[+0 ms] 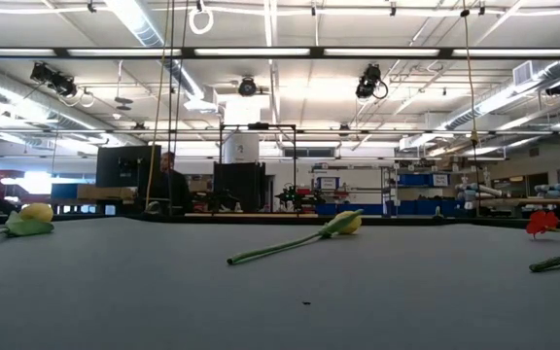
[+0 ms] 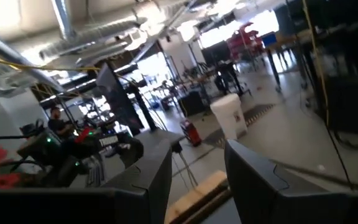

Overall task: Sort flowers into vase by color
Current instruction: Put the left red flower into the transparent flower vase

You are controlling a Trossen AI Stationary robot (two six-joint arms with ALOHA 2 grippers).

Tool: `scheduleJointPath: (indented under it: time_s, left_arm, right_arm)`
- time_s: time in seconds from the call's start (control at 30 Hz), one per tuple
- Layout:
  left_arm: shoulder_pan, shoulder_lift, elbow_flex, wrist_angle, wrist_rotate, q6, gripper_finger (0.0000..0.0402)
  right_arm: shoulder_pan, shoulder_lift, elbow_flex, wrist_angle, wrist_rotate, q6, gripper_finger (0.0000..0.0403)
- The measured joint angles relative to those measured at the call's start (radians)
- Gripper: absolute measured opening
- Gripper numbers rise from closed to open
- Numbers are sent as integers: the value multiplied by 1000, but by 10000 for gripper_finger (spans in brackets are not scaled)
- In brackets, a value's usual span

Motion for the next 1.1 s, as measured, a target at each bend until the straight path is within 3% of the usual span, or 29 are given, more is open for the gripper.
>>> scheduleJointPath:
  time_s: [0.3,0.53,0.67,0.9,1.1]
  left_arm:
    - [-90,-14,-39,14,-18,88,14]
    - [-157,-71,-219,176,-14,37,14]
    - [-185,-120,-297,194,-6,-31,14]
    - [-186,-135,-324,178,-28,-174,39]
    - [-186,-135,-324,174,-83,-68,69]
  right_arm:
    - [38,40,0,-12,41,93,155]
    - [76,38,0,-5,99,92,155]
    - [82,38,0,-6,50,86,158]
    - [93,38,0,-34,-3,93,198]
    - [94,38,0,-34,20,108,230]
